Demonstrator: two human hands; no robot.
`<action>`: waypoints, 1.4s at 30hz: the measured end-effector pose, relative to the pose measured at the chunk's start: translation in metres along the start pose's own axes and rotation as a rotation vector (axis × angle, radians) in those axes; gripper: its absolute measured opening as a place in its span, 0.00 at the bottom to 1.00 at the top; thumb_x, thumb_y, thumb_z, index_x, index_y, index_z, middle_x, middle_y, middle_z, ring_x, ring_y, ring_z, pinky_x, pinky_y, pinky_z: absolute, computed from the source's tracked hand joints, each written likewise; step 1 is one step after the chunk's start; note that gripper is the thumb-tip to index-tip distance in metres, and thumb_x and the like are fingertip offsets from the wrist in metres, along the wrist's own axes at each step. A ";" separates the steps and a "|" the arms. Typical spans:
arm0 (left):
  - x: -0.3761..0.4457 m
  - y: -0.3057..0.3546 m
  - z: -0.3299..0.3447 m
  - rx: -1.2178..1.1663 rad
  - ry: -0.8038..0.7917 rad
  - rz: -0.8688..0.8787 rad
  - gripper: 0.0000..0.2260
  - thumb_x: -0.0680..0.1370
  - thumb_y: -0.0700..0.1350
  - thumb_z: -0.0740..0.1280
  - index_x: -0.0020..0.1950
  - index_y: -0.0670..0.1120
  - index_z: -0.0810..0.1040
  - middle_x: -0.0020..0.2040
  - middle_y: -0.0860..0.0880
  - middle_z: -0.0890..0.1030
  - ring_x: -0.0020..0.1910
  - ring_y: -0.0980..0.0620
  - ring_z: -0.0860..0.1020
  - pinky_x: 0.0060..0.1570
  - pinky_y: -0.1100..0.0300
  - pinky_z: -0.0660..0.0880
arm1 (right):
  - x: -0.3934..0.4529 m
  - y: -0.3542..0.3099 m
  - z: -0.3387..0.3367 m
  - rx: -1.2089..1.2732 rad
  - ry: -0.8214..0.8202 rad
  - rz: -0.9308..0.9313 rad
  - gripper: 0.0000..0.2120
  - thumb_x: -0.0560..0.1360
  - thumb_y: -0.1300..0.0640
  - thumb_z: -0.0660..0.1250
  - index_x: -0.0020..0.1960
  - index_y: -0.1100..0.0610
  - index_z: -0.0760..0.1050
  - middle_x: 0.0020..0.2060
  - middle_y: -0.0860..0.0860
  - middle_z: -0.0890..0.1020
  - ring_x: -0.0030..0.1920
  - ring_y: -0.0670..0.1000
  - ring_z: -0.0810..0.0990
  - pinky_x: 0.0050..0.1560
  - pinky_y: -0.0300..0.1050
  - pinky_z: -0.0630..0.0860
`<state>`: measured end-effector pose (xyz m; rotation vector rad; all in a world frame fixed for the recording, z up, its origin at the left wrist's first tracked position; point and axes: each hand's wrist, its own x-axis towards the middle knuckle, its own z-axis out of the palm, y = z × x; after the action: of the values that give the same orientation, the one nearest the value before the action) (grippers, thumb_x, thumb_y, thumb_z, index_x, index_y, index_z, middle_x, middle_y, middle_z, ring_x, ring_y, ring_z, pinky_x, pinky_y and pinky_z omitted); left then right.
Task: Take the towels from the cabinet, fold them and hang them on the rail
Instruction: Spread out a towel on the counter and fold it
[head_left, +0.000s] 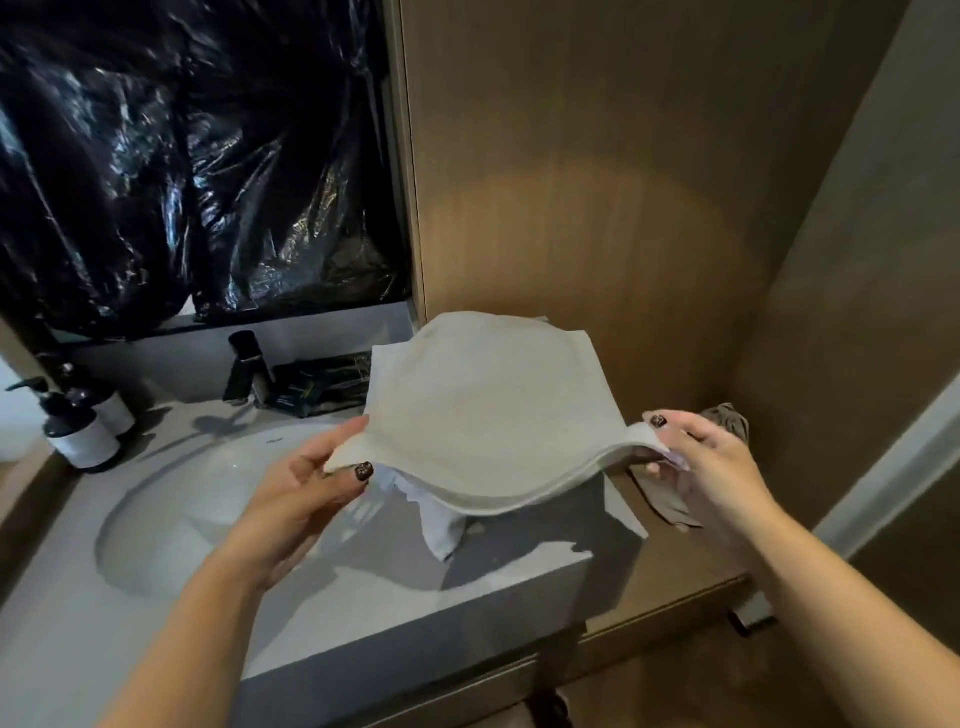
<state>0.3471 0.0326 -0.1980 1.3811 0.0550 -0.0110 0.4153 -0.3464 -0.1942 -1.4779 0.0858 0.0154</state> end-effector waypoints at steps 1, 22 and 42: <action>0.001 0.012 0.002 0.111 -0.009 0.033 0.26 0.69 0.33 0.74 0.64 0.50 0.78 0.56 0.51 0.84 0.53 0.55 0.82 0.51 0.63 0.78 | 0.008 -0.011 0.001 0.060 -0.010 -0.034 0.23 0.61 0.45 0.80 0.52 0.53 0.83 0.52 0.55 0.84 0.53 0.53 0.84 0.47 0.43 0.81; 0.098 0.025 -0.013 0.732 0.347 0.372 0.15 0.77 0.40 0.71 0.51 0.59 0.70 0.45 0.52 0.76 0.37 0.47 0.74 0.37 0.47 0.75 | 0.080 -0.049 -0.003 -0.986 -0.069 -0.705 0.16 0.77 0.61 0.69 0.63 0.52 0.76 0.54 0.42 0.77 0.51 0.44 0.77 0.52 0.38 0.75; 0.182 -0.001 -0.060 1.110 0.025 0.334 0.05 0.78 0.41 0.70 0.50 0.50 0.77 0.33 0.59 0.73 0.30 0.57 0.71 0.31 0.64 0.66 | 0.157 -0.027 0.002 -0.857 -0.079 -0.294 0.07 0.80 0.59 0.63 0.43 0.57 0.75 0.41 0.53 0.80 0.45 0.55 0.78 0.44 0.47 0.73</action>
<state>0.5268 0.0955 -0.2182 2.4840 -0.1916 0.2945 0.5737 -0.3533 -0.1779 -2.3303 -0.2329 -0.1449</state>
